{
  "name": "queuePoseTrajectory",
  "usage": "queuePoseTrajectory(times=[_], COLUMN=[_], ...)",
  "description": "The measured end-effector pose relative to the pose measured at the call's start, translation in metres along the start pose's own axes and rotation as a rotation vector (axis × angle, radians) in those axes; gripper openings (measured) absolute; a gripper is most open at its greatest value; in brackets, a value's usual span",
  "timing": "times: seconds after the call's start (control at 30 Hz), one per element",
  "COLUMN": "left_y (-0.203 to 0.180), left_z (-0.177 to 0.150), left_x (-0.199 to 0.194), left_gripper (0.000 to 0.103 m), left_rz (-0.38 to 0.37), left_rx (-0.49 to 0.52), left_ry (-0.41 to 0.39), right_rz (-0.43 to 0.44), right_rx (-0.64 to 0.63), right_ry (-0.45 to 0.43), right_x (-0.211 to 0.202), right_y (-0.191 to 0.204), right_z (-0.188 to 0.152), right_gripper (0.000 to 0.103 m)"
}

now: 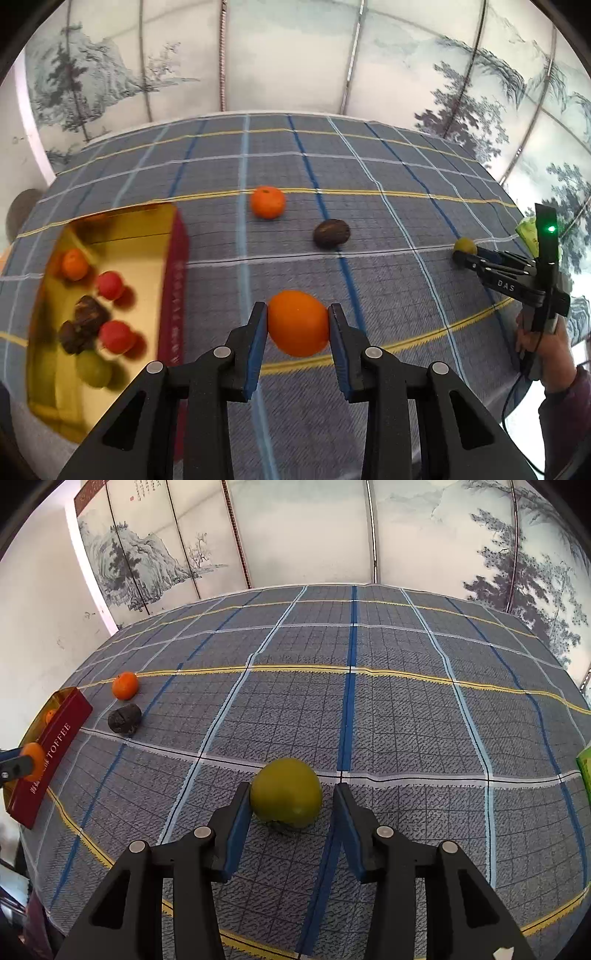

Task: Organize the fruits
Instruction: 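Carry the orange over the gold tray and open the left gripper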

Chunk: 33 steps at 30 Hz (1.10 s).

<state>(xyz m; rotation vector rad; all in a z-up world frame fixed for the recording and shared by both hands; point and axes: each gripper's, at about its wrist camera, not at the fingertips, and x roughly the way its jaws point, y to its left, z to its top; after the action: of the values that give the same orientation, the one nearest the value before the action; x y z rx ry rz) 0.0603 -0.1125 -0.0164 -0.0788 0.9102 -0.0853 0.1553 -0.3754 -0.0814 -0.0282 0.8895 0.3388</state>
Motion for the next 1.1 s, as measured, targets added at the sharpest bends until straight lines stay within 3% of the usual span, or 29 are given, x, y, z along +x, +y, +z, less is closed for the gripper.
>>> queuePoseTrajectory(times=[0.57, 1.1], left_y=[0.049, 0.127], left_z=[-0.026, -0.064], left_x=[-0.054, -0.056], left_gripper=[0.034, 0.034], left_rz=[0.134, 0.184], left_rx=[-0.033, -0.190], left_ry=[-0.095, -0.063], right_rz=[-0.074, -0.087], right_rx=[-0.054, -0.065], right_ry=[0.015, 0.017], right_x=[0.003, 0.004], right_y=[0.010, 0.013], right_z=[-0.001, 0.000], right_gripper=[0.041, 0.041])
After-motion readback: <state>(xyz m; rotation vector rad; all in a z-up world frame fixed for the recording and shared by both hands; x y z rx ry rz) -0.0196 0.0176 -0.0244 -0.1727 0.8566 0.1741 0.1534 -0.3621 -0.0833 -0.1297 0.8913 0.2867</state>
